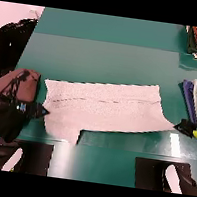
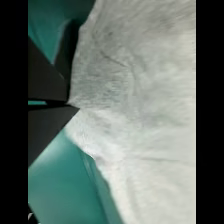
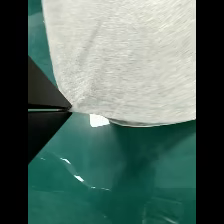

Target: Fold the shirts.

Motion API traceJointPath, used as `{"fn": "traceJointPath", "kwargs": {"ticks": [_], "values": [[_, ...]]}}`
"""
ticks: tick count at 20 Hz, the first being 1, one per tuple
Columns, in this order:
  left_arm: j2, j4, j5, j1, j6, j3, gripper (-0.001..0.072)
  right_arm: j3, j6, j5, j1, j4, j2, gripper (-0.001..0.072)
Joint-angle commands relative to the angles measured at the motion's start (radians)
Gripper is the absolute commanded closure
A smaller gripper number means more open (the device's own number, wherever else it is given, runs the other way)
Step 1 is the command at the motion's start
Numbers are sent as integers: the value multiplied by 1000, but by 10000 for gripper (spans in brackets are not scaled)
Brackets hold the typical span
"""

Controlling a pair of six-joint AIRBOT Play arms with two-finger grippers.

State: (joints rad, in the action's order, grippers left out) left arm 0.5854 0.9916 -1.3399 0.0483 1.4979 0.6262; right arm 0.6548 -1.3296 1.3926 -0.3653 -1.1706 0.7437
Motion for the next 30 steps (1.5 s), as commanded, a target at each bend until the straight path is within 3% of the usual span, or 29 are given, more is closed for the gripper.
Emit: {"fn": "traceJointPath", "kwargs": {"ticks": [1,8,13,14,15,16,17,20,21,22,23,24,25,26,30], "values": [[166,10,156,0,-49,110,688,155,-77,-68,115,-8,149,698],[581,13,294,0,-118,320,688,546,-130,-111,304,-6,644,697],[646,12,447,0,-116,373,687,764,-148,-108,330,4,851,694],[646,12,467,0,-110,373,648,804,-147,-106,330,28,883,692],[646,12,471,0,-109,373,363,836,-143,-108,322,64,908,650],[646,11,469,0,-104,373,115,867,-136,-107,307,122,929,402],[645,11,459,0,-94,378,108,892,-115,-94,289,181,943,284],[645,12,362,0,-92,430,111,927,-6,18,214,251,954,258],[645,12,322,0,-93,445,252,916,23,65,186,253,954,258],[645,11,297,0,-107,454,473,896,35,102,156,253,954,258],[645,9,282,0,-120,455,635,866,43,118,127,254,954,258],[645,9,279,0,-121,455,688,826,65,126,103,254,954,258],[645,6,280,0,-118,455,687,780,108,124,79,254,954,220],[645,-1,279,0,-118,455,688,738,138,117,58,255,954,99],[646,-33,285,-5,-118,455,687,590,224,79,41,264,958,74]]}}
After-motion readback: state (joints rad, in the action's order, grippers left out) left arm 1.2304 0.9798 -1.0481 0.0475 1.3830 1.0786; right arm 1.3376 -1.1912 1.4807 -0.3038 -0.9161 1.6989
